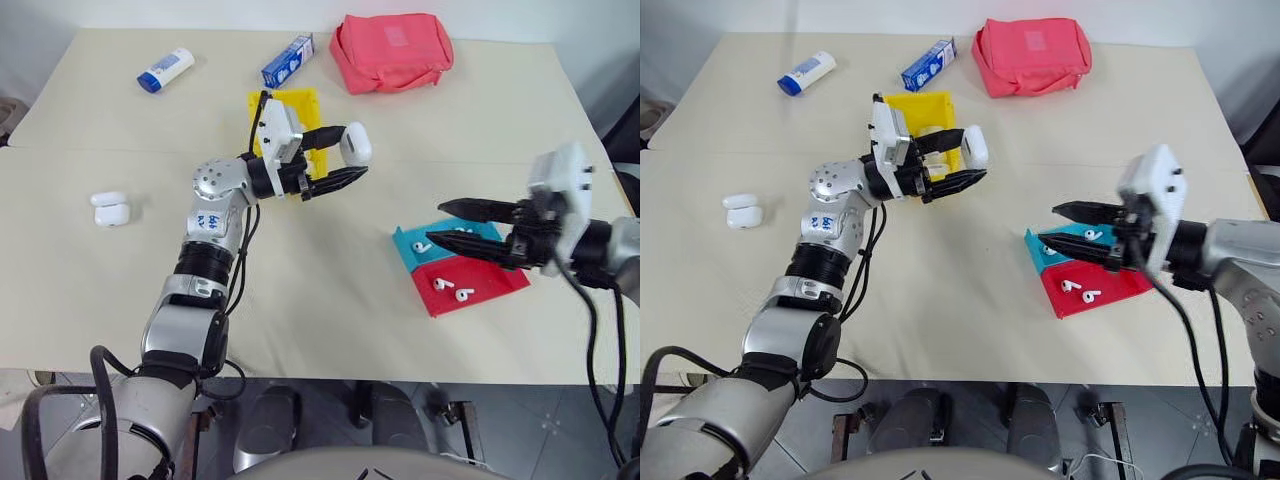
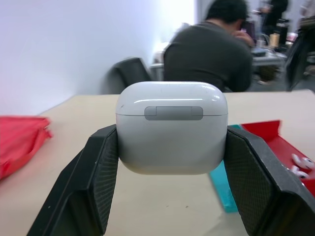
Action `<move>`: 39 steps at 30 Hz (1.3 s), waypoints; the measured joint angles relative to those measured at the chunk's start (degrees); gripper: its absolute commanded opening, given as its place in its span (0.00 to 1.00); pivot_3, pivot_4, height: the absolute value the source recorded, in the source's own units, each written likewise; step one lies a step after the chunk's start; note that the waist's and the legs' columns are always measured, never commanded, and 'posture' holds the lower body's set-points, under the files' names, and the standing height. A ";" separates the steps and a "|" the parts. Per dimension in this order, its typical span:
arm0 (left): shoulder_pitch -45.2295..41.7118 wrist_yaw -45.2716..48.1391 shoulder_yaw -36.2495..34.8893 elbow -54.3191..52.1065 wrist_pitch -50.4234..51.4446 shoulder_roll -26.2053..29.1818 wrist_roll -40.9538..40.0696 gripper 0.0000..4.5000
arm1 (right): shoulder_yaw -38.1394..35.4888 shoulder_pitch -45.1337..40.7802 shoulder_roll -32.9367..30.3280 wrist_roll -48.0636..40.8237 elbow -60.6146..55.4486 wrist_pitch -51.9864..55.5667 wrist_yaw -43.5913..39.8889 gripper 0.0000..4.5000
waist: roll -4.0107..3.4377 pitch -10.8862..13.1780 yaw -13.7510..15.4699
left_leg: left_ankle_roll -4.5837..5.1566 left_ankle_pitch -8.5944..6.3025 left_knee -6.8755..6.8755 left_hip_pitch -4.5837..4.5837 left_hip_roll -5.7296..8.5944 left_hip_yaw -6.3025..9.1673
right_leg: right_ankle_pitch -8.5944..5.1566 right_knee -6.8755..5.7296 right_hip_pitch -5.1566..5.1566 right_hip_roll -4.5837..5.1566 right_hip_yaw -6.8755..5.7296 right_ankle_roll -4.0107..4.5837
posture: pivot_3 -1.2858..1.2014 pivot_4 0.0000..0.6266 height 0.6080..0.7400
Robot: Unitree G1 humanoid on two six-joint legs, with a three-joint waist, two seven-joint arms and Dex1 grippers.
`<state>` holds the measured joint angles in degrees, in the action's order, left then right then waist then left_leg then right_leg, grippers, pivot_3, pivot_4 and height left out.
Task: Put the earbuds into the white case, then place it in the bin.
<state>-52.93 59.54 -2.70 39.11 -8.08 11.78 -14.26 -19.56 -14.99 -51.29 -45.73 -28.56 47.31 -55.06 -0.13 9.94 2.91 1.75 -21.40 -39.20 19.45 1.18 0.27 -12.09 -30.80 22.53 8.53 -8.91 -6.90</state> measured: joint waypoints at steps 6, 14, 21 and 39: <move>1.97 -8.90 -2.13 -3.14 3.54 3.04 0.53 0.62 | -2.27 4.15 -0.02 0.61 2.38 -4.75 -2.76 0.99 | 0.00 0.00 0.15 | -0.02 -0.01 0.00 -0.02 0.01 0.00 | 0.00 0.00 0.00 0.01 0.02 0.00 | 0.52 0.24 1.00; 0.49 -21.36 -1.02 6.28 4.74 4.80 7.54 0.70 | -2.15 3.85 -0.03 1.71 3.83 -6.30 -0.95 1.00 | 0.01 0.00 0.83 | -0.03 -0.01 0.00 -0.03 0.09 -0.02 | 0.00 -0.01 0.00 0.03 0.05 0.00 | 0.52 0.24 1.00; -6.31 -23.66 -0.23 16.84 0.79 3.67 9.36 0.99 | -0.86 2.09 -0.03 1.83 4.15 -7.00 -0.07 1.00 | 0.05 0.03 1.04 | -0.07 -0.01 0.04 -0.03 0.02 -0.08 | 0.00 -0.01 0.04 0.01 0.02 0.00 | 0.52 0.24 1.00; 17.64 5.70 -6.84 -21.21 17.64 23.90 -9.85 0.99 | -2.64 9.86 -6.65 8.88 7.52 -17.49 -10.28 1.00 | 0.00 0.04 -0.04 | -0.16 -0.02 0.06 -0.18 -0.05 -0.11 | -0.04 -0.06 0.00 -0.01 0.12 0.06 | 0.52 0.24 1.00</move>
<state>-35.30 65.24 -9.55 17.90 9.56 35.68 -24.11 -22.20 -5.13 -57.94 -36.85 -21.04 29.82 -65.34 -0.12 9.97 2.87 1.59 -21.42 -39.14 19.27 1.13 0.15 -12.13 -30.86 22.53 8.52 -8.80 -6.84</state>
